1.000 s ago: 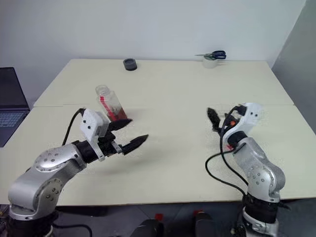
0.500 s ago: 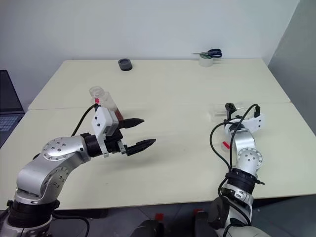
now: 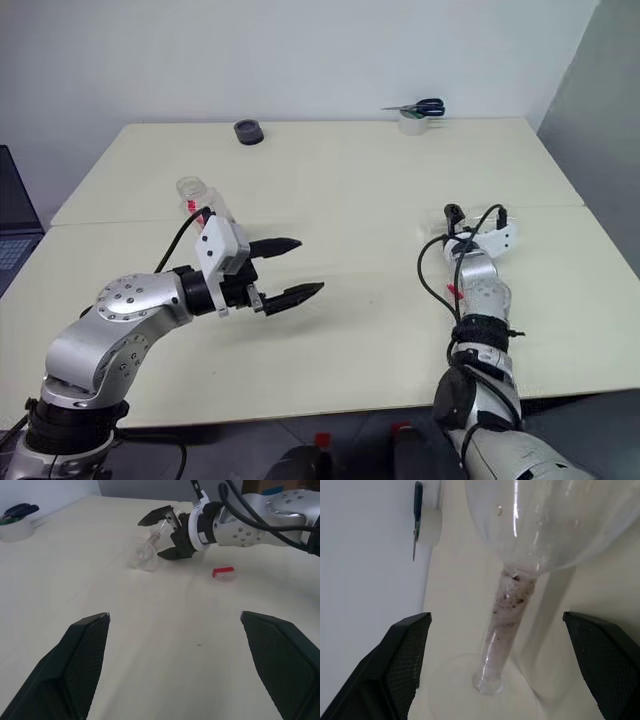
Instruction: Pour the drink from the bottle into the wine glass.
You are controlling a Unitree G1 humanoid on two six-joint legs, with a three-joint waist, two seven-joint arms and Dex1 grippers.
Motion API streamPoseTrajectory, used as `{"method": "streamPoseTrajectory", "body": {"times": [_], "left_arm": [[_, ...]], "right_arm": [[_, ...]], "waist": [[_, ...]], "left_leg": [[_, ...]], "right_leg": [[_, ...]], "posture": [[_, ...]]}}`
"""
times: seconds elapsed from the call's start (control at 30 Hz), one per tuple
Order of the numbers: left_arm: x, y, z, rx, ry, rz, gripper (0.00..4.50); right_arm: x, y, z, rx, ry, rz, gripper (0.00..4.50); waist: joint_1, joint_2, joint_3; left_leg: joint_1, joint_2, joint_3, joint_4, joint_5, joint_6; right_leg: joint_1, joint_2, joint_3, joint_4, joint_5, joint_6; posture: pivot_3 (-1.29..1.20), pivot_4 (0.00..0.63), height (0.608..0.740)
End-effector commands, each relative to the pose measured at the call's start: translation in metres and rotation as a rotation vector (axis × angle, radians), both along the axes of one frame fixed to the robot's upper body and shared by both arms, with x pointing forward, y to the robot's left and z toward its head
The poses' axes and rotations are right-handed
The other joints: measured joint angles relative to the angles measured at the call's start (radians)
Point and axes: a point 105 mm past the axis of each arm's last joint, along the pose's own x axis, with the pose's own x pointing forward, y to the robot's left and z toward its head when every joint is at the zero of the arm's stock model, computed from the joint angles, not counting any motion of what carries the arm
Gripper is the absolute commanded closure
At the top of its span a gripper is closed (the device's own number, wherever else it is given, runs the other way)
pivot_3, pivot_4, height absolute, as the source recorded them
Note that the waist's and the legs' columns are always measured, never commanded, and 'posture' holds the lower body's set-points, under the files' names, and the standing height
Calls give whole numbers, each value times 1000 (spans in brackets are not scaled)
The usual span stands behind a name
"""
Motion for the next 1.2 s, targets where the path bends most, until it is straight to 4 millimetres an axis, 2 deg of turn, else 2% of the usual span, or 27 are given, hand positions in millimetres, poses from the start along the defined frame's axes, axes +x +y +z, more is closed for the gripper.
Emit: {"method": "streamPoseTrajectory", "body": {"times": [0.03,0.17,0.33,0.37,0.47,0.7,0.77,0.8,0.83,0.9,0.97,1.07,1.1,1.2], "left_arm": [[3,-8,9,-9,-45,-27,21],[6,-13,12,-14,-53,-47,21],[6,-13,11,-10,-53,-54,21],[6,-13,11,-10,-53,-54,4],[4,-13,11,-11,-52,-53,0],[3,-15,9,-21,-45,-53,0],[2,-16,9,-26,-43,-53,0],[0,-16,8,-26,-41,-53,0],[-2,-15,5,-27,-32,-52,0],[-8,-11,-2,-22,-5,-45,0],[-14,-8,-7,-20,19,-38,0],[-26,-1,-16,-16,51,-10,0],[-29,1,-18,-16,56,0,0],[-37,7,-23,-25,72,38,0]], "right_arm": [[10,10,6,-32,-24,23,0],[18,15,7,-30,-25,27,0],[22,7,7,-28,-26,-11,0],[22,5,6,-34,-23,-23,179],[22,-2,4,-51,-17,-50,937],[16,-23,-10,-125,72,-160,3563],[15,-25,-10,-168,82,-172,4132],[17,-23,-4,-228,64,-161,4267],[19,-16,4,-314,30,-134,4269],[25,15,28,-564,-92,-14,4269],[24,43,41,-765,-212,77,4269],[9,92,45,-1120,-428,223,4269],[4,99,42,-1154,-454,248,4269],[-2,97,16,-988,-348,248,4269]], "waist": [[-1,0,0],[-3,0,0],[-4,0,0],[-4,0,0],[-3,0,0],[0,0,0],[4,0,-1],[8,-1,-1],[10,-1,-1],[9,0,-1],[3,0,-1],[-6,0,-1],[-11,0,0],[-14,0,0]], "left_leg": [[0,0,1,0,0,0],[0,0,2,0,0,0],[0,1,2,0,0,0],[0,0,2,0,0,0],[0,0,2,0,0,0],[-1,0,2,0,0,0],[0,0,1,1,0,0],[0,-1,1,1,0,0],[0,-1,-1,1,0,0],[0,-2,0,1,0,0],[-1,-1,1,1,0,0],[-2,0,1,0,0,0],[-2,1,1,-1,0,0],[-2,1,1,-1,0,-1]], "right_leg": [[0,0,0,0,0,0],[0,0,1,0,0,0],[0,0,2,0,0,0],[0,0,2,0,0,0],[0,-1,2,0,0,0],[0,-1,1,-1,0,0],[1,-1,1,-1,0,0],[1,-1,0,-1,0,0],[1,-1,0,-1,0,0],[1,-1,0,-1,0,0],[0,-1,1,-1,0,0],[-3,-1,2,0,0,0],[-3,-1,2,0,0,0],[-4,-1,2,0,0,0]], "posture": [[0,150,740],[0,150,740],[0,150,740],[0,150,740],[0,150,740],[0,150,740],[0,150,740],[0,150,740],[0,150,740],[0,150,740],[0,150,740],[0,150,740],[0,150,740],[0,150,740]]}}
